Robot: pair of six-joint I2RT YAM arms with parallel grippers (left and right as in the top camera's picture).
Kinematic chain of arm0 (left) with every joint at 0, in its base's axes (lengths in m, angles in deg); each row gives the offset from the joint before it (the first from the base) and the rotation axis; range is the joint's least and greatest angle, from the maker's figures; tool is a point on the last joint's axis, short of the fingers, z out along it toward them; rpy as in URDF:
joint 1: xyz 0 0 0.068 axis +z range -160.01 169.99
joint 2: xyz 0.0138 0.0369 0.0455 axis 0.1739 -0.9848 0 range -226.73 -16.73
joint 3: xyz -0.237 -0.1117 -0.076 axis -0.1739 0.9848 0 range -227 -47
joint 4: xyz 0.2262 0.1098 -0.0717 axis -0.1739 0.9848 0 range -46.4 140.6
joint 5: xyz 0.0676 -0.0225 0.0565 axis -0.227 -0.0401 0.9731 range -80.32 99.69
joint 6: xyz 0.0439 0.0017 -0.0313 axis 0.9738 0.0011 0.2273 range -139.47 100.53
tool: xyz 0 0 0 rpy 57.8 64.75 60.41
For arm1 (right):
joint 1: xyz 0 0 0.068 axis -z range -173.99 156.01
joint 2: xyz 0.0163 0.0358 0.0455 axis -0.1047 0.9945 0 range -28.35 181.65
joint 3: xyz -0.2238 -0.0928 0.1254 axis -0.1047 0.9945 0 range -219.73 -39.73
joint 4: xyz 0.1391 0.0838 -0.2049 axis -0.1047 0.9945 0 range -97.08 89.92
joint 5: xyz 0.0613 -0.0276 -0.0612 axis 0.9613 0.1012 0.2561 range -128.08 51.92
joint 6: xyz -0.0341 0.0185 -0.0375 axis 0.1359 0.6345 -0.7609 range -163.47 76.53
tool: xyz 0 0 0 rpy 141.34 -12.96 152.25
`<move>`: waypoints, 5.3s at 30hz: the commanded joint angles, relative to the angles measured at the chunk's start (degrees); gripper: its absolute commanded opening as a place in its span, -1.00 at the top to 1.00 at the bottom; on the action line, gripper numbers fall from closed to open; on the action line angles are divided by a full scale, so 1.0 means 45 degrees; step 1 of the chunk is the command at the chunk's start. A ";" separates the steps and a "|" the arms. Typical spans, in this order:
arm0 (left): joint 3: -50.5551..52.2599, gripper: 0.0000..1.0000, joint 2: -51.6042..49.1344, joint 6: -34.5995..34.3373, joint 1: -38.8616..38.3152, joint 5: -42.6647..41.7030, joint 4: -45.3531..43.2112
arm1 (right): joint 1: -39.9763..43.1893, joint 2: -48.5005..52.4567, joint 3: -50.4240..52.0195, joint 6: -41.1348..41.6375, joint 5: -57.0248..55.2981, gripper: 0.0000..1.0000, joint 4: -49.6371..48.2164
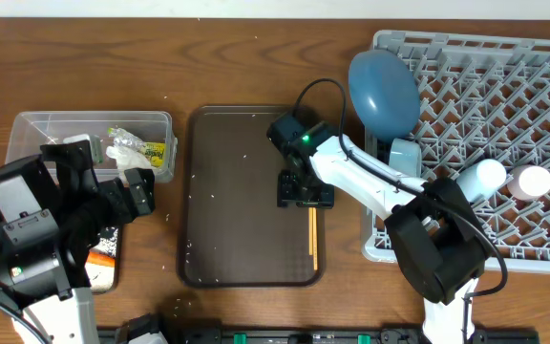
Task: Sort waste into correct bins and load items into the dishwasher rack
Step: 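Lower the right gripper and pinch one chopstick, then carry the chopstick with the right gripper and stand it in the rack, then return the right gripper to the brown tray and grasp the second chopstick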
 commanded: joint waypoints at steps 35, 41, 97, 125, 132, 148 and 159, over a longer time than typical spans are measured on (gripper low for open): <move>-0.0291 -0.96 -0.0418 0.0175 -0.0049 -0.0121 0.0029 | 0.0117 -0.0549 0.1156 -0.0529 0.0136 -0.31 -0.1141; -0.0291 -0.96 -0.0418 0.0175 -0.0049 -0.0121 0.0029 | -0.0170 -0.0277 0.1175 -0.0661 0.0447 -0.06 -0.1530; -0.0287 -0.96 -0.0418 0.0175 -0.0049 -0.0121 0.0029 | 0.9335 -0.5095 0.1234 -0.7980 -0.3186 0.98 -0.0165; -0.0291 -0.96 -0.0418 0.0175 -0.0049 -0.0121 0.0029 | -0.0087 -0.4056 0.0845 -0.1404 -0.0986 0.08 0.0403; -0.0287 -0.96 -0.0413 0.0175 -0.0049 -0.0121 0.0029 | -0.0510 -0.1778 0.0845 -0.0486 -0.0636 0.08 0.0661; -0.0291 -0.96 -0.0418 0.0175 -0.0049 -0.0121 0.0029 | -0.0510 0.0389 0.0806 -0.0418 0.0792 0.34 0.0325; -0.0287 -0.96 -0.0413 0.0175 -0.0049 -0.0121 0.0029 | -0.0384 -0.1865 0.0597 -0.1647 -0.0146 0.15 0.0612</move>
